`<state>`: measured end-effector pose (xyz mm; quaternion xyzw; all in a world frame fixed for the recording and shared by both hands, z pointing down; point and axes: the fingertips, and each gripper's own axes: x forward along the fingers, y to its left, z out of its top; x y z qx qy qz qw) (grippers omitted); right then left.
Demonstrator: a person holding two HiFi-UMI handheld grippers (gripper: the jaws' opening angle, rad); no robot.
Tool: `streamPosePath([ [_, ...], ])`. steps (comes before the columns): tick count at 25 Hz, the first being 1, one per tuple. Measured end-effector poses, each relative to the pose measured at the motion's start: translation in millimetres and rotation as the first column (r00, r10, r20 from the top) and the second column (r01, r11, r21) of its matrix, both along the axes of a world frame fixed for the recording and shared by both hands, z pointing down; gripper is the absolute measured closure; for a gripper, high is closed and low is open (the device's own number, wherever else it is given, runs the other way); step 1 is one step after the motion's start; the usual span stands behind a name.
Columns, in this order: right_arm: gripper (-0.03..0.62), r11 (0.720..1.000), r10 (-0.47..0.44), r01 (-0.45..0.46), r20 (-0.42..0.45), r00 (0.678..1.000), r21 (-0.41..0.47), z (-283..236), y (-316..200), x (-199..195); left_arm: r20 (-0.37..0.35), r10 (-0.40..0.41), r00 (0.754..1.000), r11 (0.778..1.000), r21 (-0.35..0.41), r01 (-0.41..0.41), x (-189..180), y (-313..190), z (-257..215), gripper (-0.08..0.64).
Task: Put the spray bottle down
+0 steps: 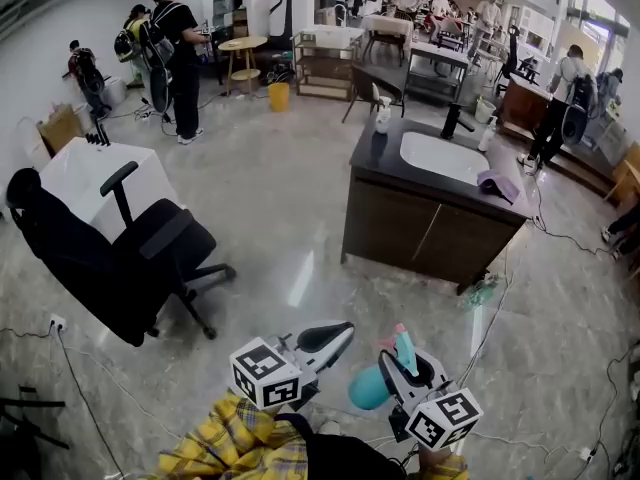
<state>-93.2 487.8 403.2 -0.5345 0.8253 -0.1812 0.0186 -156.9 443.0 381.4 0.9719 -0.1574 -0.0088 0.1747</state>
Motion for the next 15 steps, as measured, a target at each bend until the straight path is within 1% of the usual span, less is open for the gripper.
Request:
streamPosePath([
  [3, 0.476, 1.000, 0.010, -0.010, 0.021, 1.000, -0.003, 7, -5, 12, 0.014, 0.006, 1.000, 1.000, 0.017, -0.006, 5, 0, 1, 0.555],
  [6, 0.476, 1.000, 0.012, -0.011, 0.059, 0.998, -0.016, 13, -6, 16, 0.032, -0.008, 0.999, 1.000, 0.003, 0.008, 7, -4, 7, 0.555],
  [9, 0.476, 1.000, 0.022, -0.021, 0.055, 0.998, -0.022, 15, -13, 23, 0.025, -0.019, 1.000, 1.000, -0.004, 0.019, 11, -15, 6, 0.554],
  [12, 0.476, 0.999, 0.033, -0.031, 0.066, 0.997, -0.033, 17, -24, 28, 0.021, 0.009, 1.000, 1.000, -0.010, -0.008, 21, -28, 9, 0.555],
  [15, 0.476, 0.998, 0.049, -0.048, 0.032, 0.998, -0.040, 22, -41, 36, 0.007, 0.030, 1.000, 0.999, -0.024, -0.030, 35, -49, 15, 0.555],
])
